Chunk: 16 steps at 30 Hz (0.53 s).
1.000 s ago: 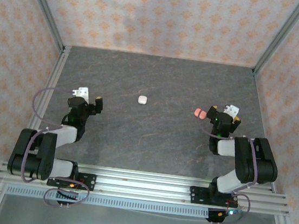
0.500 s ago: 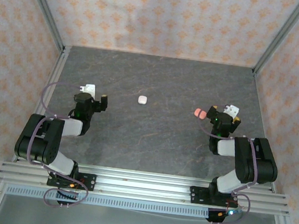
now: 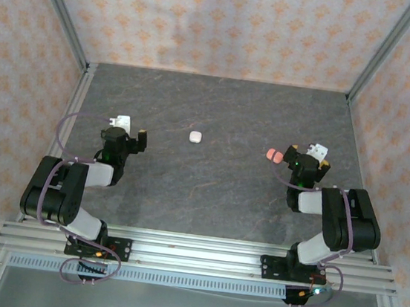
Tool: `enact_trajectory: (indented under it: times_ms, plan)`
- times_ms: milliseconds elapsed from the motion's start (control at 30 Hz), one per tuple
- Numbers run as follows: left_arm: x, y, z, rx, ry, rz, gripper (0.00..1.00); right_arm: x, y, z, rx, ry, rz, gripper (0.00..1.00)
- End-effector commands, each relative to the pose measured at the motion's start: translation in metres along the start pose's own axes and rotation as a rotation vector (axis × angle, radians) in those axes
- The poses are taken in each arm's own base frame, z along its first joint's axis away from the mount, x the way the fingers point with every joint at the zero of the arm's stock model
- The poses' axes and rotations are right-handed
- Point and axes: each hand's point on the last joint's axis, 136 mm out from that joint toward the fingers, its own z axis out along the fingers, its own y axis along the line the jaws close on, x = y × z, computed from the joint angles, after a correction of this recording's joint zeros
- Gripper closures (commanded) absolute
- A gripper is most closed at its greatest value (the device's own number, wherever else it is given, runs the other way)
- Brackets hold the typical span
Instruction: Insert the wireless bluetooth earbuds into the charging case
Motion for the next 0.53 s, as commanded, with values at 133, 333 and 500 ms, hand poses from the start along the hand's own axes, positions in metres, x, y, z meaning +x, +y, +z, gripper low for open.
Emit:
enact_trajectory:
  times_ms: [133,333,500]
  plan:
    - [-0.01,0.001,0.001,-0.02,-0.034,0.015,0.0,-0.004,-0.002,0.003,0.015,-0.008,-0.003,0.01]
    - [-0.01,0.001,0.001,-0.019,-0.034,0.014,0.0,0.002,0.017,0.007,-0.086,0.041,-0.048,0.01]
    - [-0.01,0.001,0.001,-0.018,-0.034,0.015,0.0,0.001,0.015,0.005,-0.087,0.027,-0.041,0.01]
